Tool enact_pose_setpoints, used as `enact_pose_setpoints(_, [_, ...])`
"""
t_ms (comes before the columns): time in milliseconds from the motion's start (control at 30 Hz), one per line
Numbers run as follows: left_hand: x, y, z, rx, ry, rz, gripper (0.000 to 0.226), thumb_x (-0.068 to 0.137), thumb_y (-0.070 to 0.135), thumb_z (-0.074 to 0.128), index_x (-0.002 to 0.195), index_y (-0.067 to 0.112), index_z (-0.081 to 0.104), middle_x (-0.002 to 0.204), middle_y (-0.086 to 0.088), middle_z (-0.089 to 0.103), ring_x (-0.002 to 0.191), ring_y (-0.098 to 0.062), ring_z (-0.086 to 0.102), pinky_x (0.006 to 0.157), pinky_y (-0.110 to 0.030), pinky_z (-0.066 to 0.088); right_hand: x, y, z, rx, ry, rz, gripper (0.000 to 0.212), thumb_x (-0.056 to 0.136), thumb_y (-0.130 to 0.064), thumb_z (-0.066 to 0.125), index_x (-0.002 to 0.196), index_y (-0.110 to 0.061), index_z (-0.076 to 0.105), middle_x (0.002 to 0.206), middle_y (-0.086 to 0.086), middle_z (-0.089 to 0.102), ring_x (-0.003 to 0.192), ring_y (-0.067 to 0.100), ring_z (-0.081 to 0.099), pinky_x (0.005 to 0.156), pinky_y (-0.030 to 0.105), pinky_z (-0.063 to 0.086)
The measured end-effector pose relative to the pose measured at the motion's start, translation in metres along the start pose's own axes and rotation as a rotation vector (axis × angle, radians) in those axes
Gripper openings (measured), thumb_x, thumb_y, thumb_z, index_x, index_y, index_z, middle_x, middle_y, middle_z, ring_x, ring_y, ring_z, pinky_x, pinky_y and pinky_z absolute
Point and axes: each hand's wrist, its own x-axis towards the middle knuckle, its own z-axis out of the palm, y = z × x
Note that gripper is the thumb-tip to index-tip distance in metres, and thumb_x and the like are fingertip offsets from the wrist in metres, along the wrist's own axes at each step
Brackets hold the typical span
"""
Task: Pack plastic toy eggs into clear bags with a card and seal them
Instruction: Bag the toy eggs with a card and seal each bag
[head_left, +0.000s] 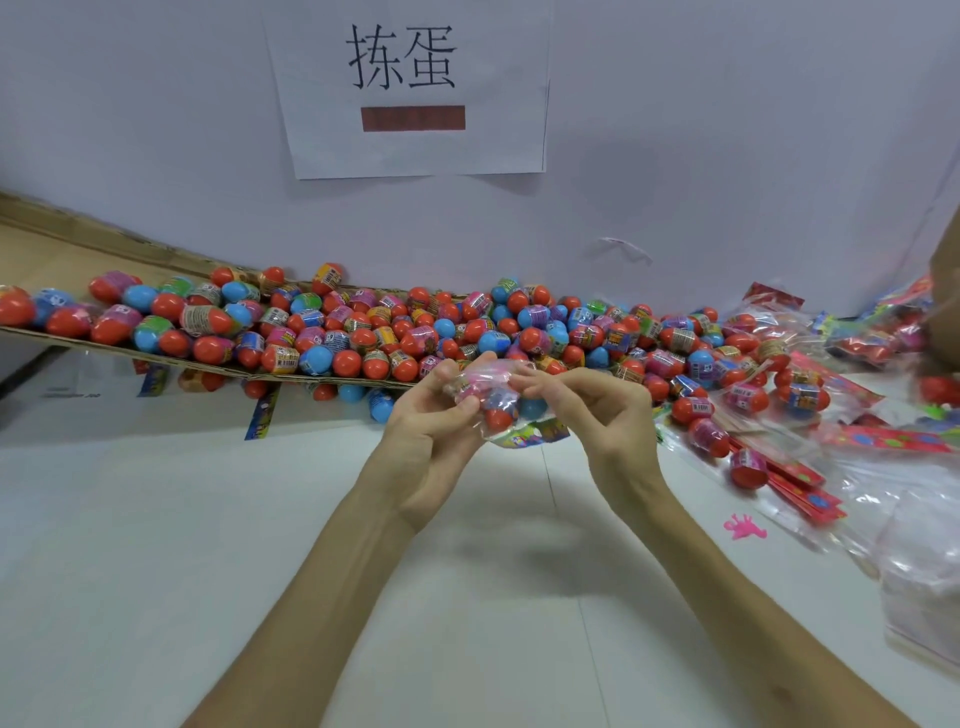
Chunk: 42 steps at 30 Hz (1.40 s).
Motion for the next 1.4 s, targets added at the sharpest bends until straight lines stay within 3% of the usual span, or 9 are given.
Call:
enact_pose_setpoints(100, [-0.001, -0.004, 0.002, 0.077, -0.016, -0.017, 0.03, 0.094, -0.016, 0.045, 0.097, 0.01, 0.06, 0.139, -0.017, 0.065, 0.123, -0.031, 0.067, 0.093, -0.038, 0.061, 0.004, 0.002, 0.0, 0.002, 0.13, 0.097, 0.011, 0.096, -0.016, 0.069, 0.09, -0.015, 0.078, 0.087, 0.001, 0.078, 0.088, 0.019, 0.075, 0.076, 0.028, 0.06])
enact_pose_setpoints(367, [-0.005, -0.012, 0.005, 0.262, -0.067, 0.014, 0.035, 0.093, -0.024, 0.045, 0.093, 0.01, 0.049, 0.146, -0.011, 0.06, 0.129, -0.027, 0.063, 0.091, -0.034, 0.059, -0.001, 0.016, 0.002, -0.055, 0.216, 0.287, 0.002, 0.089, -0.02, 0.077, 0.09, -0.021, 0.078, 0.085, -0.009, 0.075, 0.084, 0.008, 0.072, 0.07, 0.02, 0.057])
enact_pose_setpoints(567, [-0.006, -0.012, 0.006, 0.375, -0.033, 0.1, 0.036, 0.093, -0.025, 0.046, 0.09, 0.011, 0.049, 0.148, -0.004, 0.058, 0.13, -0.022, 0.062, 0.087, -0.028, 0.058, -0.007, 0.015, 0.014, -0.317, 0.202, 0.167, 0.018, 0.101, -0.022, 0.063, 0.106, -0.022, 0.08, 0.088, -0.022, 0.075, 0.085, -0.001, 0.07, 0.069, 0.014, 0.054])
enact_pose_setpoints(733, [-0.007, -0.011, 0.005, 0.445, -0.041, 0.135, 0.042, 0.092, -0.029, 0.043, 0.089, 0.012, 0.052, 0.149, -0.002, 0.057, 0.133, -0.019, 0.059, 0.089, -0.027, 0.058, -0.009, 0.017, 0.017, -0.435, -0.003, 0.302, 0.045, 0.11, -0.029, 0.043, 0.073, -0.012, 0.061, 0.063, -0.003, 0.058, 0.056, 0.005, 0.044, 0.052, 0.025, 0.031])
enact_pose_setpoints(933, [-0.006, -0.01, 0.001, 0.456, -0.055, 0.104, 0.04, 0.091, -0.029, 0.044, 0.089, 0.011, 0.047, 0.151, -0.004, 0.055, 0.135, -0.021, 0.057, 0.086, -0.028, 0.058, -0.004, 0.016, 0.012, -0.411, -0.06, 0.369, 0.049, 0.11, -0.031, 0.037, 0.085, 0.005, 0.058, 0.084, 0.025, 0.063, 0.065, 0.018, 0.049, 0.061, 0.037, 0.046])
enact_pose_setpoints(1000, [-0.006, -0.012, 0.0, 0.443, -0.062, 0.097, 0.04, 0.092, -0.029, 0.043, 0.089, 0.011, 0.045, 0.151, -0.005, 0.055, 0.135, -0.022, 0.057, 0.086, -0.028, 0.058, -0.004, 0.018, 0.012, -0.404, -0.061, 0.39, 0.05, 0.11, -0.031, 0.036, 0.081, 0.005, 0.056, 0.079, 0.023, 0.061, 0.067, 0.028, 0.05, 0.065, 0.046, 0.049])
enact_pose_setpoints(1133, [-0.006, -0.014, -0.001, 0.457, -0.07, 0.085, 0.04, 0.092, -0.028, 0.045, 0.09, 0.012, 0.048, 0.149, -0.002, 0.058, 0.133, -0.018, 0.059, 0.086, -0.029, 0.059, -0.004, 0.021, 0.01, -0.415, -0.071, 0.426, 0.057, 0.111, -0.038, 0.034, 0.07, -0.003, 0.054, 0.062, 0.003, 0.054, 0.059, 0.016, 0.048, 0.061, 0.037, 0.04])
enact_pose_setpoints(1233, [-0.006, -0.015, -0.002, 0.445, -0.074, 0.083, 0.039, 0.092, -0.026, 0.048, 0.09, 0.013, 0.049, 0.148, 0.0, 0.059, 0.133, -0.02, 0.06, 0.087, -0.032, 0.059, -0.001, 0.022, 0.008, -0.359, -0.102, 0.532, 0.068, 0.11, -0.049, 0.03, 0.085, 0.004, 0.065, 0.071, 0.013, 0.065, 0.063, 0.016, 0.057, 0.061, 0.032, 0.048])
enact_pose_setpoints(1400, [0.0, -0.011, -0.006, 0.347, -0.079, 0.075, 0.036, 0.076, -0.011, 0.06, 0.105, 0.01, 0.054, 0.149, -0.004, 0.058, 0.135, -0.022, 0.058, 0.099, -0.036, 0.057, 0.007, 0.017, 0.001, 0.003, -0.144, 0.744, 0.072, 0.104, -0.065, 0.02, 0.102, -0.021, 0.077, 0.099, 0.005, 0.079, 0.091, 0.02, 0.074, 0.083, 0.032, 0.06])
